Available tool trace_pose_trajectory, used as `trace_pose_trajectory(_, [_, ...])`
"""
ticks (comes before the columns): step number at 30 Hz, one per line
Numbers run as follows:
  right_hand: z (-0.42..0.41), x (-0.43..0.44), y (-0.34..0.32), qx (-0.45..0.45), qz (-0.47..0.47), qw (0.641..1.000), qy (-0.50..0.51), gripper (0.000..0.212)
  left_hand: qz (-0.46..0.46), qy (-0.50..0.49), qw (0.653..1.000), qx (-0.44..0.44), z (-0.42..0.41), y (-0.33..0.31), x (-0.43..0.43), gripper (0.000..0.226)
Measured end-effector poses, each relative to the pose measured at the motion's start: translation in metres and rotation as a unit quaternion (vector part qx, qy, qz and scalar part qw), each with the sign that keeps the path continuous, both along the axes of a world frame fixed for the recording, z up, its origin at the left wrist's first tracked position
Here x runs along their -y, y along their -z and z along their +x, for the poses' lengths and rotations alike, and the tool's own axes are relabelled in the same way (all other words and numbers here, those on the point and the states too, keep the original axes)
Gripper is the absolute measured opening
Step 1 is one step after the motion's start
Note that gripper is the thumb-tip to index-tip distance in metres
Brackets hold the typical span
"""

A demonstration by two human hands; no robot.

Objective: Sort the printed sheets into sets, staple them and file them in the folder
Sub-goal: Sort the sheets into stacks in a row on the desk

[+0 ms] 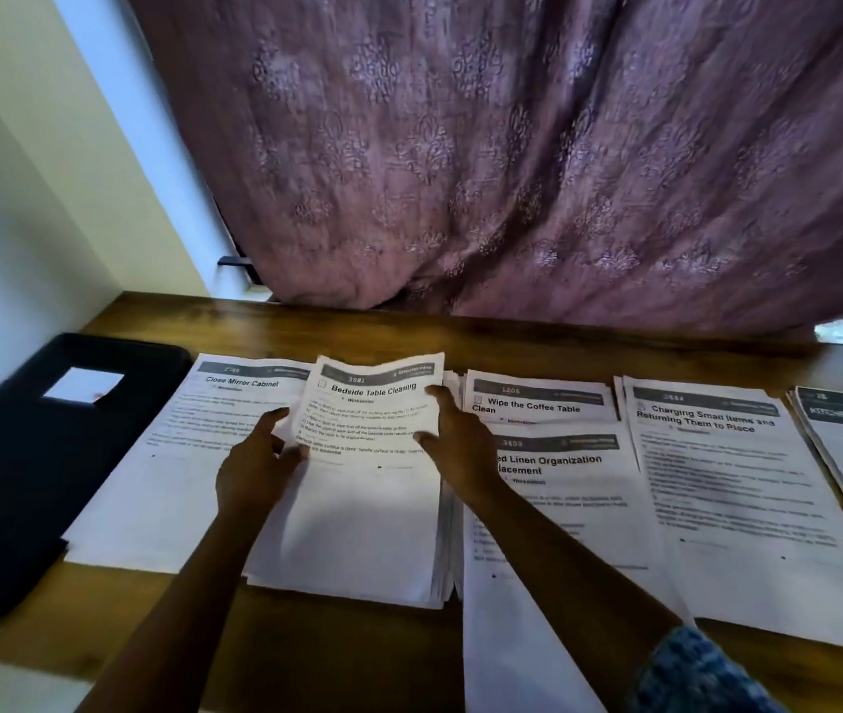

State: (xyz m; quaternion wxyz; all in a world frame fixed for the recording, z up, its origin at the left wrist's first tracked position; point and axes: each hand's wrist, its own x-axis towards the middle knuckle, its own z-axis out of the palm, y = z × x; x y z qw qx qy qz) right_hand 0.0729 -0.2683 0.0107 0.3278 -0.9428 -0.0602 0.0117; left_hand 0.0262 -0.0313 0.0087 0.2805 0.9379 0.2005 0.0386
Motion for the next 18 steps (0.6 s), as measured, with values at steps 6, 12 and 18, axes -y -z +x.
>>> trace_pose_trajectory(6, [-0.001, -0.001, 0.016, 0.021, -0.128, 0.992, -0.01, 0.053, 0.036, -0.017, 0.999, 0.011, 0.003, 0.015, 0.003, 0.057])
trace_pose_trajectory(12, [-0.014, -0.002, 0.015, 0.151, -0.139, 0.979, -0.009, 0.038, 0.149, -0.007, 0.986, 0.068, -0.01, 0.015, 0.027, 0.062])
trace_pose_trajectory(18, [-0.04, 0.056, 0.015, 0.147, -0.101, 0.984, 0.011, 0.024, 0.108, 0.194, 0.963, 0.151, -0.024, 0.017, 0.119, 0.051])
